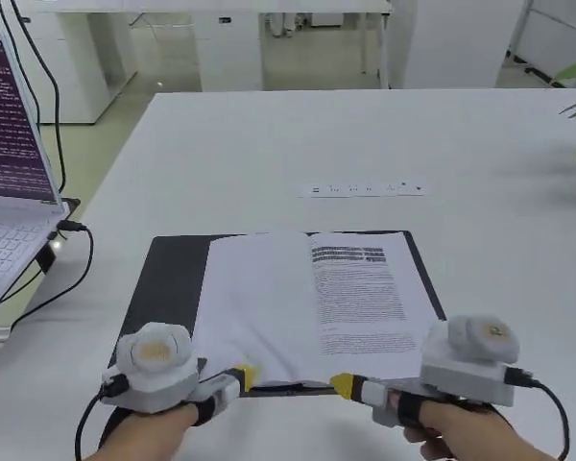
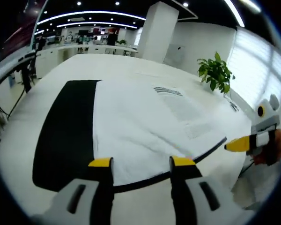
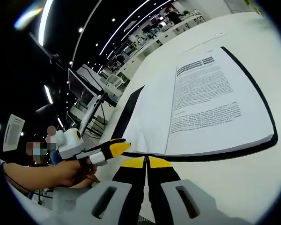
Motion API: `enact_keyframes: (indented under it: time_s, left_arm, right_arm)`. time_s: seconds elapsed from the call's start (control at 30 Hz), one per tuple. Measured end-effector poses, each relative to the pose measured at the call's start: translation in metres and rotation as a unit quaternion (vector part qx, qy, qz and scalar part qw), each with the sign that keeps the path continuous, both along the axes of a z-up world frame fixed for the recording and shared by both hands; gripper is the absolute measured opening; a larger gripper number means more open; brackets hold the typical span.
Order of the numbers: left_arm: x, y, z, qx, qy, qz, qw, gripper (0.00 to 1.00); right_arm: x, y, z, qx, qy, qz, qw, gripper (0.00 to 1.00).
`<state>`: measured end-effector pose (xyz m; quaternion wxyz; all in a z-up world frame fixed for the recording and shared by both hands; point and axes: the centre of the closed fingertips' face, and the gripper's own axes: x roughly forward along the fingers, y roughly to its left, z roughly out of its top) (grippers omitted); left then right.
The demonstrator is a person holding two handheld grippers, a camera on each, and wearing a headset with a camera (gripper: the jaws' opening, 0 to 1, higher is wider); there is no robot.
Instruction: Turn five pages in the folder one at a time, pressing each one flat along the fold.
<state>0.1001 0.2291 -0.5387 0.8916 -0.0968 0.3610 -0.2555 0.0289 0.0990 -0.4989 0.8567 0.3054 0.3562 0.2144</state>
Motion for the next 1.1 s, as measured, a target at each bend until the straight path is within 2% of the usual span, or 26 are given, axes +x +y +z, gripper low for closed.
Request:
enact_keyframes:
  time_s: [0.07,0.1,0.17,0.23,0.27,0.33,0.43,0.57,0.67,0.77,0.83,0.87,0.9,0.93,0.97,1.0,1.07,1.1]
  left_arm:
    - [-0.005,-0.003,0.012,-0.034,0.017,0.01,0.9992,0.48]
    - [-0.013,-0.005,0.019,-0.055,0.039,0.009,0.9977,0.47]
    - [-0.023,-0.006,0.026,-0.07,0.058,0.002,0.9959,0.43]
    - [-0.038,-0.005,0.032,-0.077,0.089,-0.007,0.993,0.39]
    - [-0.041,-0.005,0.039,-0.083,0.086,-0.009,0.9928,0.38]
    - [-0.049,-0.003,0.048,-0.093,0.096,-0.013,0.9909,0.39]
    - [-0.058,0.003,0.057,-0.091,0.105,-0.006,0.9904,0.45]
    - [-0.062,0.015,0.067,-0.076,0.09,0.006,0.993,0.54]
    - [-0.062,0.021,0.071,-0.067,0.076,0.012,0.9948,0.62]
    - [-0.059,0.03,0.079,-0.045,0.039,0.025,0.9979,0.74]
    - [-0.061,0.033,0.08,-0.029,0.027,0.026,0.9989,0.8]
    - [-0.06,0.035,0.081,-0.016,0.011,0.024,0.9995,0.84]
    - [-0.06,0.036,0.081,-0.009,0.004,0.022,0.9997,0.88]
    - [-0.058,0.039,0.084,0.012,-0.022,0.019,0.9995,0.93]
    - [-0.058,0.041,0.086,0.025,-0.038,0.017,0.9988,0.97]
    - [-0.058,0.045,0.087,0.049,-0.053,0.013,0.9973,0.99]
    - [-0.059,0.049,0.09,0.067,-0.069,0.01,0.9953,0.99]
    - [-0.06,0.049,0.09,0.073,-0.073,0.005,0.9946,0.99]
  right_arm:
    - [0.001,-0.014,0.009,0.007,-0.002,-0.03,0.9995,0.0]
    - [-0.002,-0.021,0.016,-0.003,-0.009,-0.032,0.9995,0.0]
    - [-0.003,-0.034,0.023,-0.015,-0.018,-0.045,0.9987,0.0]
    - [-0.007,-0.048,0.028,-0.02,-0.016,-0.054,0.9982,0.0]
    - [-0.009,-0.057,0.033,-0.024,-0.016,-0.069,0.9972,0.0]
    - [-0.014,-0.071,0.037,-0.027,-0.012,-0.081,0.9963,0.0]
    - [-0.019,-0.092,0.041,-0.043,-0.01,-0.102,0.9938,0.1]
    - [-0.025,-0.119,0.047,-0.076,-0.022,-0.126,0.9889,0.21]
    - [-0.029,-0.128,0.049,-0.096,-0.025,-0.131,0.9864,0.33]
    - [-0.03,-0.143,0.056,-0.141,-0.059,-0.14,0.9784,0.44]
    - [-0.03,-0.147,0.058,-0.161,-0.075,-0.143,0.9736,0.52]
    - [-0.03,-0.148,0.059,-0.171,-0.085,-0.143,0.9711,0.55]
    - [-0.029,-0.149,0.06,-0.178,-0.092,-0.145,0.9689,0.59]
    - [-0.029,-0.15,0.062,-0.187,-0.104,-0.147,0.9657,0.65]
    - [-0.028,-0.151,0.064,-0.199,-0.117,-0.147,0.9619,0.7]
    - [-0.026,-0.152,0.067,-0.212,-0.135,-0.147,0.9567,0.76]
    - [-0.024,-0.149,0.072,-0.22,-0.161,-0.144,0.9514,0.89]
    - [-0.024,-0.149,0.072,-0.219,-0.163,-0.145,0.9509,0.95]
